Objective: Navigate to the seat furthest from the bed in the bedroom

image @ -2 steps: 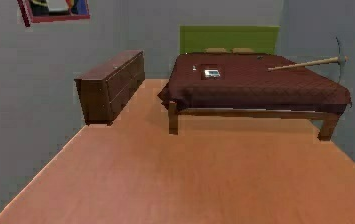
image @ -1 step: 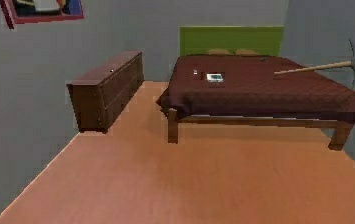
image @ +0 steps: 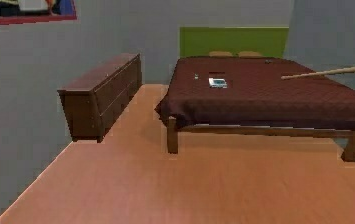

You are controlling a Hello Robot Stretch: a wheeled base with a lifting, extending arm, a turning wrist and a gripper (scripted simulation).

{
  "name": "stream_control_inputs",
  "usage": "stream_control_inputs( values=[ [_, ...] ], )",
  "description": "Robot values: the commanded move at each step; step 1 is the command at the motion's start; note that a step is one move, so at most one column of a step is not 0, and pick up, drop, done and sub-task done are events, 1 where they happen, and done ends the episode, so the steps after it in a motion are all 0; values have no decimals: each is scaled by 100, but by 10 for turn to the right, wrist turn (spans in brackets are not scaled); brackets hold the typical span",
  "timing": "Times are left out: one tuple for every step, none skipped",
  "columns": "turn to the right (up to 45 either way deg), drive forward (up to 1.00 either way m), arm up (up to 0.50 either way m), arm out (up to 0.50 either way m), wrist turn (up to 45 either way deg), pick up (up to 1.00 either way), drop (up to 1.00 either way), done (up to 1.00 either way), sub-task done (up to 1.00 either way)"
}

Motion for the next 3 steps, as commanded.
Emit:
stream_control_inputs(
  values=[
    [210,0,0,0,0,0,0,0,0],
    [0,100,0,0,0,0,0,0,0],
    [30,0,0,0,0,0,0,0,0]
  ],
)
